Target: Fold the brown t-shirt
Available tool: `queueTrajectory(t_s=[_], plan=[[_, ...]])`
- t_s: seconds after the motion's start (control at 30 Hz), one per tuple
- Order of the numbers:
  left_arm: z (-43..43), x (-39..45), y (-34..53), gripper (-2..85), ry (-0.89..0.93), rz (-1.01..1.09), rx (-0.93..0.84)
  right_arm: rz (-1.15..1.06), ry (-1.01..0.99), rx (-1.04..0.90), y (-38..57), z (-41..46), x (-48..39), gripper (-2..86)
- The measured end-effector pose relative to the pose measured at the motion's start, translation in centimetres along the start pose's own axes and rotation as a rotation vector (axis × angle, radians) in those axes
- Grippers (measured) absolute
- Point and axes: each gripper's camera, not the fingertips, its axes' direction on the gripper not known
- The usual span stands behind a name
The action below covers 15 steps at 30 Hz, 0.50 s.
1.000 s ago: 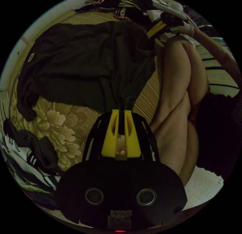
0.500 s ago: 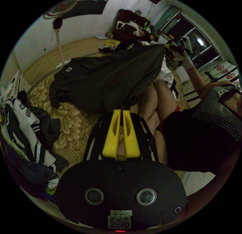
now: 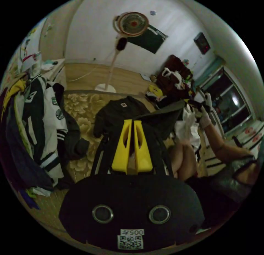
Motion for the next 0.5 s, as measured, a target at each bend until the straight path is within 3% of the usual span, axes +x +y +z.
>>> queueTrajectory(t_s=[0.13, 0.3, 0.43, 0.5], plan=[[-5.3, -0.2, -7.4, 0.3, 0.001, -0.031, 0.201, -0.042, -0.032, 0.211, -9.1, -3.4, -3.3, -1.7], [-17.2, 6.9, -12.2, 0.3, -0.106, 0.221, 0.408, -0.264, 0.011, 0.373, -13.5, -11.9, -10.1, -1.7], [-21.1, 11.6, -9.9, 0.3, -0.179, 0.386, 0.411, -0.391, 0.018, 0.399, -11.1, -15.4, -12.6, -1.7], [-20.4, 13.4, -7.2, 0.3, -0.209, 0.451, 0.325, -0.412, 0.009, 0.342, -9.4, -14.7, -12.5, -1.7]])
